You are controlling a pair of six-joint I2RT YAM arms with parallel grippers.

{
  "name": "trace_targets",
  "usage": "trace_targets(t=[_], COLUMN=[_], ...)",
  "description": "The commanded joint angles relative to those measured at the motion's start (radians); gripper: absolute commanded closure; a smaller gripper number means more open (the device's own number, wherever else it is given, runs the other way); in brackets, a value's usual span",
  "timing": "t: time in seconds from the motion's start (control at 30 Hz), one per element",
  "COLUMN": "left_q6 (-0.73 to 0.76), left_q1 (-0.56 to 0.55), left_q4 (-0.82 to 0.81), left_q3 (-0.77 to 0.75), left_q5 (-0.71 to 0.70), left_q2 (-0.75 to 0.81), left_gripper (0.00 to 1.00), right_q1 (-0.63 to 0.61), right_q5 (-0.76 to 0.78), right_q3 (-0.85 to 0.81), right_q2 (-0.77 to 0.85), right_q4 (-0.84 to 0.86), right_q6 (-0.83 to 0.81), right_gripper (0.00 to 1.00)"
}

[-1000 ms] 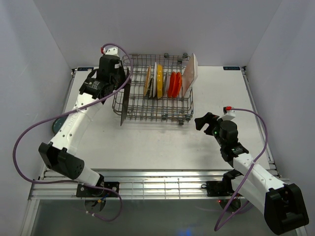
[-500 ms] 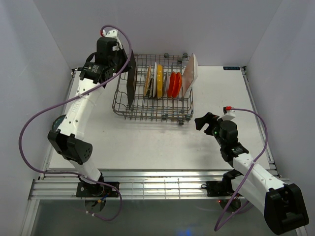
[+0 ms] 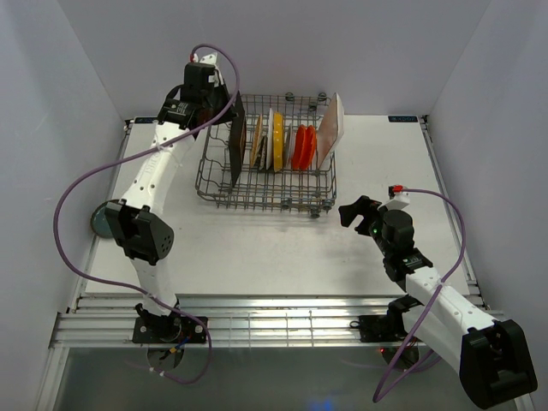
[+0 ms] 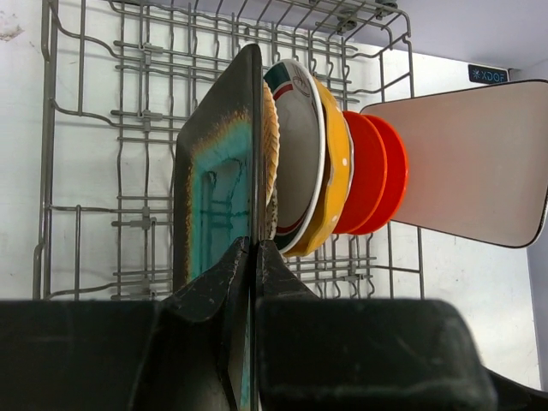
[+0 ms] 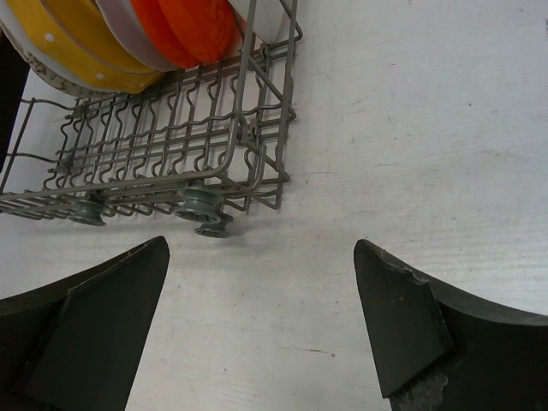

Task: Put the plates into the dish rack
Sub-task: Insert the plate into the dish rack.

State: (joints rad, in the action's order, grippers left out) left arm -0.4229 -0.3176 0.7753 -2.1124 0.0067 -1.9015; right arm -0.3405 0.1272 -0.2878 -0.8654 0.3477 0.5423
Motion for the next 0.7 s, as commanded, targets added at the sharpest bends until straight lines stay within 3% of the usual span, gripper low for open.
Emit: trace_targets(t=[0.0,0.67], left_q6=[-0.008,-0.036], left_q1=[0.018,0.057], left_q4=[-0.192,-0.327], left_q3=[-0.074,-0.092], left_q5=[0.029,0.101], left_q2=[0.065,-0.073], left_gripper=[1.0,1.0], right_q1=[0.001,0.001], right_q5=[-0.001,0.002], right_q3=[-0.021,-0.022], right_q2=[0.003,0.006], right_q4=[0.05,0.05], right_q6=[-0.016,-0.016], right_gripper=[0.06,0.06])
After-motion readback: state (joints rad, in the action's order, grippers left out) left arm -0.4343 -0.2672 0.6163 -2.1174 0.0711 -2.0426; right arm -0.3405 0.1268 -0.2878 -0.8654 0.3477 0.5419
